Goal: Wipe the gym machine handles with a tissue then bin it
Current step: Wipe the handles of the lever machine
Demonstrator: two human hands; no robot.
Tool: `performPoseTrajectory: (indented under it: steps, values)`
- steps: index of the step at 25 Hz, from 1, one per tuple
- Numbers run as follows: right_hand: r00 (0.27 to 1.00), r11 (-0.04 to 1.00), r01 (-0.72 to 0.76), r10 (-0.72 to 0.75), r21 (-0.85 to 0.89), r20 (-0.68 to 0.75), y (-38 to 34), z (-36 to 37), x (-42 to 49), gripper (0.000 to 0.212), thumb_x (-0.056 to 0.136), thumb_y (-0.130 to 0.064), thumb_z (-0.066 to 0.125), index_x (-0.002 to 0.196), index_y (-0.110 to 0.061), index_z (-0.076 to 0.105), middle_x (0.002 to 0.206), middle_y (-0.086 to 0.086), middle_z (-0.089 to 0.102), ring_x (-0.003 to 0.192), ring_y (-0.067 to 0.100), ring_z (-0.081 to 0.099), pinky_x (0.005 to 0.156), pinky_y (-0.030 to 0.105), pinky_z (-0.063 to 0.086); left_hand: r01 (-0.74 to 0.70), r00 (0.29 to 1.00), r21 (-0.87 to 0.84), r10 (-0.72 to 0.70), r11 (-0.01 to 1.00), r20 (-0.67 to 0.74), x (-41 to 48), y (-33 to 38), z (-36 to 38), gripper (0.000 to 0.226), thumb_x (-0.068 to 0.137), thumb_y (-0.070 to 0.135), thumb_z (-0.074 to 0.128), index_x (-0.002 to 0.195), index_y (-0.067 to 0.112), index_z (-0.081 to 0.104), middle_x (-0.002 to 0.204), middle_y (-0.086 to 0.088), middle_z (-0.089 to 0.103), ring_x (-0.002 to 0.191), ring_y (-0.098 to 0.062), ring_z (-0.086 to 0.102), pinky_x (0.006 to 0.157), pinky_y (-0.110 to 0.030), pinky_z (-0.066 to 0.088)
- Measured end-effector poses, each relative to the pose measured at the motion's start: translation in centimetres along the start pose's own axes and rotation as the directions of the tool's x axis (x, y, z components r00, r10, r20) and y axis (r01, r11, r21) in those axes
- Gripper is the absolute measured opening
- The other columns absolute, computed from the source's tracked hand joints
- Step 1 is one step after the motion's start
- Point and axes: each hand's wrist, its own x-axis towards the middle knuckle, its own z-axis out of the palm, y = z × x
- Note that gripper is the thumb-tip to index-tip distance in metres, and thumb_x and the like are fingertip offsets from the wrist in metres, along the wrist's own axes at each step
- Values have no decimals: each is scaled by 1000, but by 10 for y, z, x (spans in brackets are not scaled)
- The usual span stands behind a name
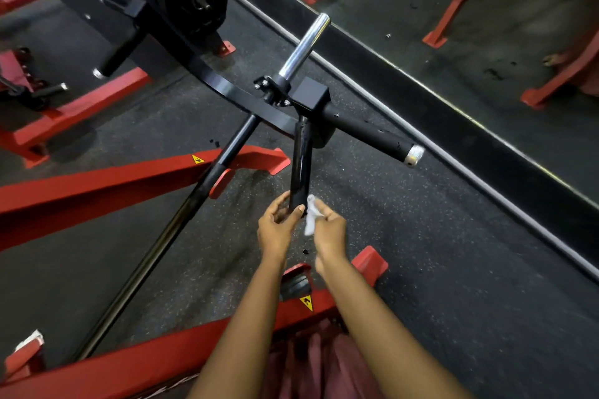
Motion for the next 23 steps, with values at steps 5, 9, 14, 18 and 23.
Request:
performPoseTrajectory:
  steps: [5, 9, 14, 18, 23]
  values:
    - [452, 109, 866, -586, -487, 672, -45, -24, 24, 47, 85, 0, 33, 128, -3, 50, 135, 7, 49, 124, 16, 46, 105, 14, 28, -55, 998, -71, 54, 996, -13, 1, -7, 4, 40, 78, 7, 71, 116, 12, 61, 114, -11, 66, 105, -21, 62, 97, -34, 47]
    - [-122, -741, 649, 123, 173, 985, -66, -29, 72, 45, 87, -5, 29, 125, 1, 52, 130, 17, 54, 124, 28, 48, 105, 38, 36, -32, 999, -107, 28, 994, -43, 0, -10, 5, 43, 79, 6, 70, 121, 5, 58, 115, -8, 64, 105, -16, 60, 95, -23, 45]
    - [-153, -825, 422, 344, 376, 926, -128, -3, 103, 44, 88, -6, 28, 124, 0, 53, 129, 17, 55, 122, 28, 51, 106, 41, 32, -37, 999, -159, 39, 987, 5, -1, -12, 3, 41, 80, 8, 69, 120, 15, 59, 114, 0, 63, 107, -12, 59, 90, -16, 45]
    - [-118, -866, 452, 180, 214, 977, -134, 2, 94, 46, 82, -5, 29, 113, 0, 62, 118, 16, 63, 113, 27, 58, 99, 35, 38, -26, 1000, -153, 27, 988, 1, 0, -13, 2, 42, 81, 10, 69, 121, 17, 60, 115, -1, 64, 105, -11, 60, 78, -3, 45]
    - [-170, -750, 574, 283, 329, 944, -67, -30, 75, 46, 95, -5, 18, 122, 1, 55, 127, 15, 57, 124, 26, 49, 105, 35, 37, -24, 999, -137, 21, 990, -25, -2, -9, 3, 43, 80, 7, 69, 121, 12, 59, 107, 3, 63, 96, -6, 59, 80, -6, 46]
